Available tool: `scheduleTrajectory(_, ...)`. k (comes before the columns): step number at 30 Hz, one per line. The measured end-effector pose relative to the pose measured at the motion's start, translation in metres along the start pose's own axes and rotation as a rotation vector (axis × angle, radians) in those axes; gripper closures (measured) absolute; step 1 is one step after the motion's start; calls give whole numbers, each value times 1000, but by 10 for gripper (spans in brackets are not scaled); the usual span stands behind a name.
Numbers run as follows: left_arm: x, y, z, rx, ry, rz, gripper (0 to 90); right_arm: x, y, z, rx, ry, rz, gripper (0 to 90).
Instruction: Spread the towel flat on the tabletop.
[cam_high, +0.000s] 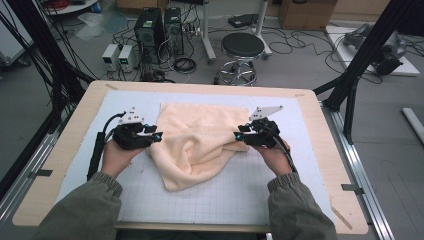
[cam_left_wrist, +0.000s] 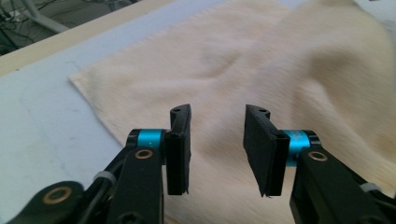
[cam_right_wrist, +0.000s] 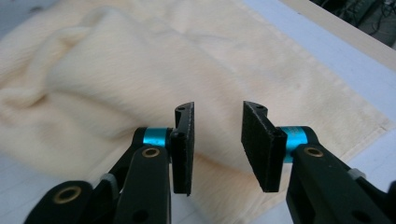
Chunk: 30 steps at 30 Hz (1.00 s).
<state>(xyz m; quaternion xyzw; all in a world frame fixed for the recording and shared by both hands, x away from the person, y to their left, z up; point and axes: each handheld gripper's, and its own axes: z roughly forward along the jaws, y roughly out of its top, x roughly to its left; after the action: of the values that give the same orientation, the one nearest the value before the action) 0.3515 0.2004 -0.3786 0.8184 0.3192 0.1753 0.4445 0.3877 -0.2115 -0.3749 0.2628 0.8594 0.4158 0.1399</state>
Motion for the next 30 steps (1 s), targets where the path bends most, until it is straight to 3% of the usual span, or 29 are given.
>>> scheduleTrajectory(3,-21,-14,-3,17,-26,25,549,15,-9,-9,0,14,-36,628)
scheduleTrajectory(5,-34,-24,-2,42,-42,54,494,23,-12,-10,46,63,-34,619)
scheduleTrajectory(7,-45,-34,0,49,-82,58,483,31,-13,-9,72,84,-68,619)
scheduleTrajectory(9,-56,-43,3,69,-116,78,455,40,-16,-7,36,81,-110,632)
scheduleTrajectory(14,-67,-51,16,141,-173,115,434,44,-32,15,70,141,-89,606)
scheduleTrajectory(16,-68,-53,21,166,-195,114,467,44,-35,26,103,159,-83,579)
scheduleTrajectory(19,-70,-56,23,161,-224,111,627,46,-36,42,120,161,-96,574)
scheduleTrajectory(22,-73,-55,22,160,-220,129,767,48,-36,53,111,155,-99,662)
scheduleTrajectory(26,-75,-52,20,162,-192,140,826,50,-34,51,120,154,-121,833)
scheduleTrajectory(30,-72,-49,6,119,-170,130,833,53,-33,42,124,162,-132,856)
